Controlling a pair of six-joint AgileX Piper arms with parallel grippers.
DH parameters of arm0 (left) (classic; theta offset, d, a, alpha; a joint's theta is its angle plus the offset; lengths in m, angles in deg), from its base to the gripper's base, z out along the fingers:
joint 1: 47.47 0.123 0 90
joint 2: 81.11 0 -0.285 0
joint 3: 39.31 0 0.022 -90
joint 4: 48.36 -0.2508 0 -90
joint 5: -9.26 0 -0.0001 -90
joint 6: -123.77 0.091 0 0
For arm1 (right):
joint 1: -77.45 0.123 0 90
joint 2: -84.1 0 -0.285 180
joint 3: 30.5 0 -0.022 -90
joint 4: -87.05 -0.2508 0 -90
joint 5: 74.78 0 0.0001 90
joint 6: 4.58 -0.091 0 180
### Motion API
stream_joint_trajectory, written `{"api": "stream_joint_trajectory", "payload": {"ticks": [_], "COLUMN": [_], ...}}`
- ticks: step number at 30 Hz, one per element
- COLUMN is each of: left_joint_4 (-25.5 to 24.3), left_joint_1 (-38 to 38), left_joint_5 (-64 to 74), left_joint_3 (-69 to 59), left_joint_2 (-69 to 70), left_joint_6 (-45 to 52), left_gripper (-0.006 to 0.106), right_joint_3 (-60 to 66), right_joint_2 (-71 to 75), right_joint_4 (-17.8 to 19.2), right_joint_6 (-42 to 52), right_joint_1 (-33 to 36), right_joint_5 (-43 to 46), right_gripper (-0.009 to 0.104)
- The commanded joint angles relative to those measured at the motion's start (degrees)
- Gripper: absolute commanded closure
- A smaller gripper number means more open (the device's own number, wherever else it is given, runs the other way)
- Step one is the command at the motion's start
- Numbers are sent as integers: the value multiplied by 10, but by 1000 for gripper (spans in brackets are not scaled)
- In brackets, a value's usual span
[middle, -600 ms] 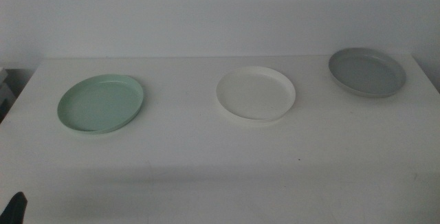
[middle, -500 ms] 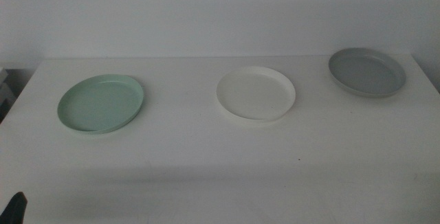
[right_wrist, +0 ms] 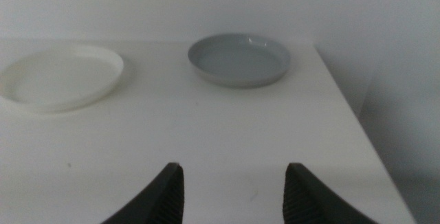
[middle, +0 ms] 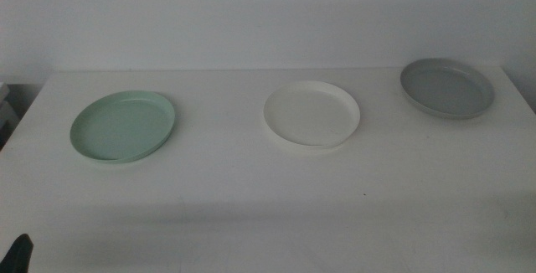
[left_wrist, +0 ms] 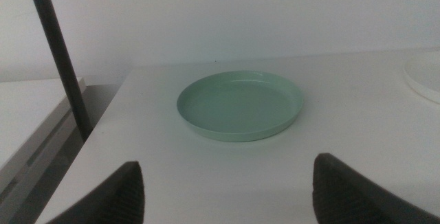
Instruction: Stack the three bowls on top of each other.
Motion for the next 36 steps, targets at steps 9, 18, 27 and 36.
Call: {"api": "stream_joint_trajectory", "payload": {"ticks": [9, 18, 27, 36], "left_joint_4": [3, 3, 3, 3], "left_joint_1": [-3, -3, -3, -3], "left_joint_5": [-42, -42, -42, -42], "left_joint_3": [3, 3, 3, 3], "left_joint_2": [8, 8, 8, 8], "left_joint_6": [-4, -4, -4, -4], "left_gripper": [20, 20, 20, 20], "right_joint_3": [-223, -402, -578, -765], "right_joint_2": [-238, -482, -675, -894], "right_joint_4": [2, -1, 82, 44], "right_joint_6": [4, -95, -232, -226], "right_joint_1": [-4, -4, 87, 143], "right_joint_5": [-21, -66, -89, -137], "right_gripper": [56, 56, 56, 56]}}
